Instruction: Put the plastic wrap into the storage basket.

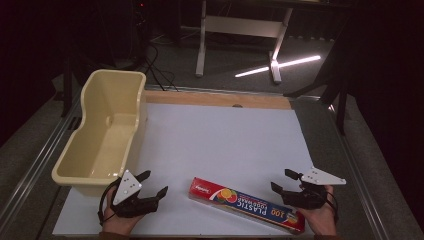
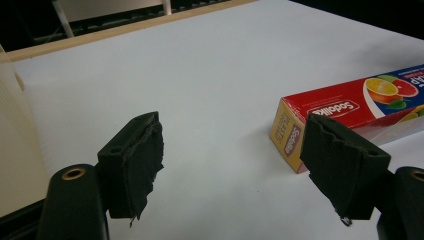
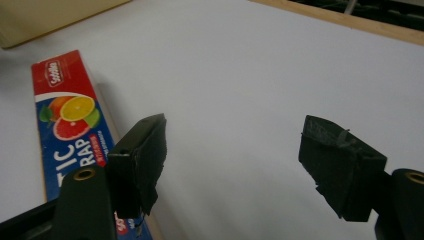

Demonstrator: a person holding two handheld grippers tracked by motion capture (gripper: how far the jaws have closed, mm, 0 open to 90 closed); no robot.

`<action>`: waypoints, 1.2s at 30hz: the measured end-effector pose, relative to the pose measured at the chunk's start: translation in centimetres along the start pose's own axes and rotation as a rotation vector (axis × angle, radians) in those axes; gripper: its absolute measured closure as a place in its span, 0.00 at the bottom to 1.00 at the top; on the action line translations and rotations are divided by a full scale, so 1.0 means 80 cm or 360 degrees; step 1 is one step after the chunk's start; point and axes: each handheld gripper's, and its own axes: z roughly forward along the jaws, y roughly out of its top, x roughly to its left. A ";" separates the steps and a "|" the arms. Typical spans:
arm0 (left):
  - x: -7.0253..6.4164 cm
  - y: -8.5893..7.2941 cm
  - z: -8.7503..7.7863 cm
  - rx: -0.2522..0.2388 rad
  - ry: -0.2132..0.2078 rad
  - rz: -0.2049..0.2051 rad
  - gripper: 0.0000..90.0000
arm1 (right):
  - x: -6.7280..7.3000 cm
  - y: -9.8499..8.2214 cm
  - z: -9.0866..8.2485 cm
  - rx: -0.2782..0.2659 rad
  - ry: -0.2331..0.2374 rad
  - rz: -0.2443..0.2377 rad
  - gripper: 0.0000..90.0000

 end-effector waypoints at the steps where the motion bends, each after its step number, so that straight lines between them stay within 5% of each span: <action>1: 0.000 0.000 0.001 0.0002 0.0003 -0.0003 0.28 | 0.002 0.003 0.000 -0.0005 0.0009 -0.0012 0.30; 20: 0.000 -0.001 0.001 0.0007 0.0010 -0.0018 0.28 | 0.043 0.040 0.011 0.0124 0.0152 -0.0221 0.36; 36: -0.001 -0.001 0.001 0.0006 0.0011 -0.0013 0.28 | 0.093 0.060 0.048 0.0520 0.0294 -0.0523 0.38</action>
